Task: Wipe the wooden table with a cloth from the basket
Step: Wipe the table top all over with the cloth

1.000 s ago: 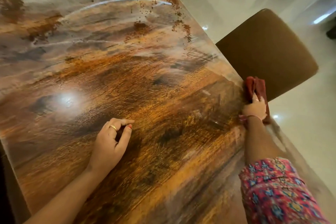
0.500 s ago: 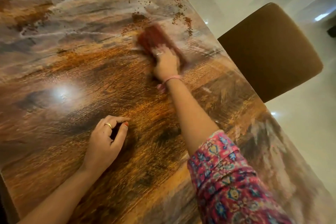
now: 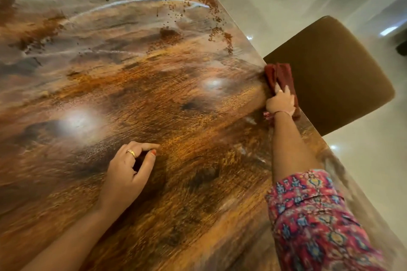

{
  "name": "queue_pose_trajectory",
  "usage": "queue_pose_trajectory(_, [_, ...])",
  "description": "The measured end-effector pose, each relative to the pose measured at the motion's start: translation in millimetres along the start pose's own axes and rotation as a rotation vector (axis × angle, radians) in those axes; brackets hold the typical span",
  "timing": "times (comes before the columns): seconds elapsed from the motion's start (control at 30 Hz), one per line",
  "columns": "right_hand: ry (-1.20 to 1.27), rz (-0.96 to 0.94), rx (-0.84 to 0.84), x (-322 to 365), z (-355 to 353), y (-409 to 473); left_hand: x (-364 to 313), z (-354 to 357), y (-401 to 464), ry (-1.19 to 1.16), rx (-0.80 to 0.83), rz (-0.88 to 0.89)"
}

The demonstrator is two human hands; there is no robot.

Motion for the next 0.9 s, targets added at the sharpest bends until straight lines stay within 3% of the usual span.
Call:
queue_pose_trajectory(0.13, [0.038,0.146,-0.101,-23.6,2.2,-19.0,1.5,-2.2,-1.3,-0.008,0.002,-0.012])
queue_pose_trajectory(0.27, [0.039,0.187,-0.065,-12.7,0.4,-6.0,-1.4,-3.4,-4.1,0.009,0.020,0.008])
queue_pose_trajectory(0.43, [0.031,0.062,0.032,43.4,12.1,17.6,-2.0,-2.2,-8.7,0.034,0.036,0.006])
queue_pose_trajectory(0.6, [-0.100,-0.388,0.145,162.7,74.3,-10.1,4.1,-9.0,-3.9,0.061,0.011,0.001])
queue_pose_trajectory(0.73, [-0.247,-0.924,0.348,248.9,160.8,-149.6,8.0,-21.0,-7.3,0.016,-0.040,-0.021])
queue_pose_trajectory(0.83, [-0.345,-1.383,0.549,255.8,200.4,-289.2,17.4,-33.7,-15.2,-0.035,-0.049,-0.026])
queue_pose_trajectory(0.9, [-0.358,-1.531,0.597,243.5,204.7,-325.1,24.3,-42.8,-23.3,-0.040,-0.028,-0.015])
Point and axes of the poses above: each hand's wrist, its own y-axis towards the middle knuckle, its own z-axis out of the palm, x = y × z, the point moved 5 cm from there along y, towards the middle knuckle, and after that the axes turned 12 degrees about y, right-handed, at the moved point
